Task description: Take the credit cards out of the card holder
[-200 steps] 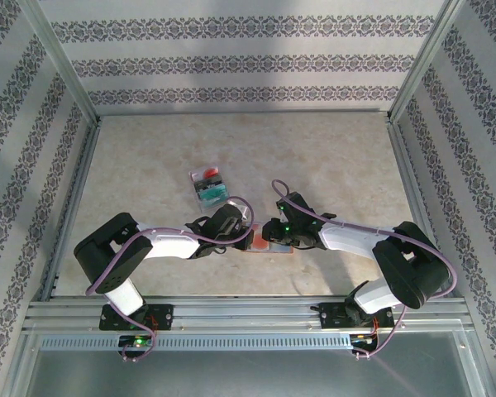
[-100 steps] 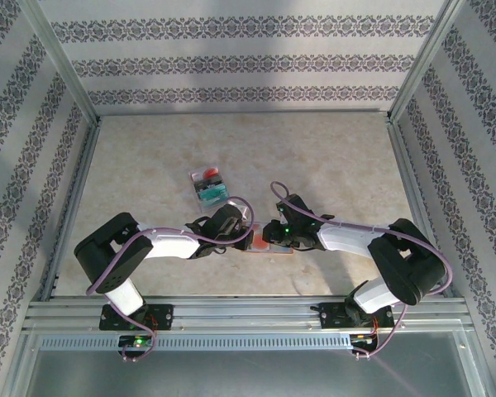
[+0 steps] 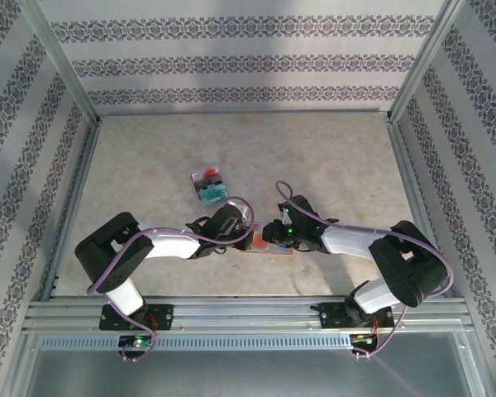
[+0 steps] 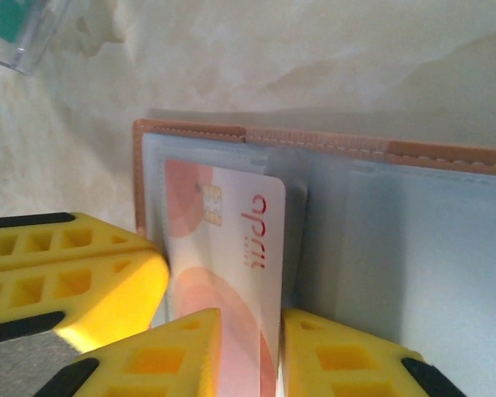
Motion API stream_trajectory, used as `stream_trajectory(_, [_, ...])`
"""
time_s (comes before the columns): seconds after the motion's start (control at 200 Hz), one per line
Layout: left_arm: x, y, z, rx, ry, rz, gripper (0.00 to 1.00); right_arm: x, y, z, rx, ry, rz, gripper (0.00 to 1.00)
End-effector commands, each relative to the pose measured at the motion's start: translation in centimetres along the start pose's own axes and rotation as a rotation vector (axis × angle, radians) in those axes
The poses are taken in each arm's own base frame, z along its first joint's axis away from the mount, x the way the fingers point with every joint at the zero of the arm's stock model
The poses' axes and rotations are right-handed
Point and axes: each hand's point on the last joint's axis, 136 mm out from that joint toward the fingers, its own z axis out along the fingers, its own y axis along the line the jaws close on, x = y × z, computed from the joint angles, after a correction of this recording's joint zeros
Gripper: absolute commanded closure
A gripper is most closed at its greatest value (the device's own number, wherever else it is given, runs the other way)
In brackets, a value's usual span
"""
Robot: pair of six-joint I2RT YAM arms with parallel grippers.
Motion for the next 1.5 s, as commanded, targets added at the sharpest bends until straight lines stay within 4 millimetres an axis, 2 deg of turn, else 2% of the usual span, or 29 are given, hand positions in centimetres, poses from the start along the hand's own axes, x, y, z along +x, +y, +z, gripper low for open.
stream_trajectory(0.0, [2.0,1.8,0.6,-0.047,0.071,-0.031,0.89,-0.7,2.8,-0.7,-0.139,-0.019,-0.021,0.74])
stream_trajectory(0.18, [1.9,1.8,0.6,-0.045,0.07,-0.032,0.89,-0.9,3.1,-0.7,-0.191,-0.026,-0.001,0.75])
stream_trajectory(0.5, [2.0,1.9,0.5,-0.057,0.08,-0.029,0.89,-1.6,3.2,-1.3,-0.257,-0.047,0.031,0.83])
stream_trajectory(0.784, [2.0,2.0,0.7,-0.066,0.09,-0.03,0.9,-1.9,2.3,-2.1,-0.266,-0.068,0.05,0.9])
stream_trajectory(0.949, [2.0,2.0,0.6,-0.071,0.094,-0.028,0.9,-2.1,1.9,-2.5,-0.267,-0.08,0.061,0.9])
stream_trajectory(1.144, [2.1,2.1,0.6,-0.076,0.094,-0.029,0.9,-2.2,1.6,-3.0,-0.271,-0.091,0.067,0.85])
stream_trajectory(1.494, [2.1,2.0,0.7,-0.069,0.093,-0.029,0.9,-2.1,1.6,-2.8,-0.28,-0.083,0.071,0.84])
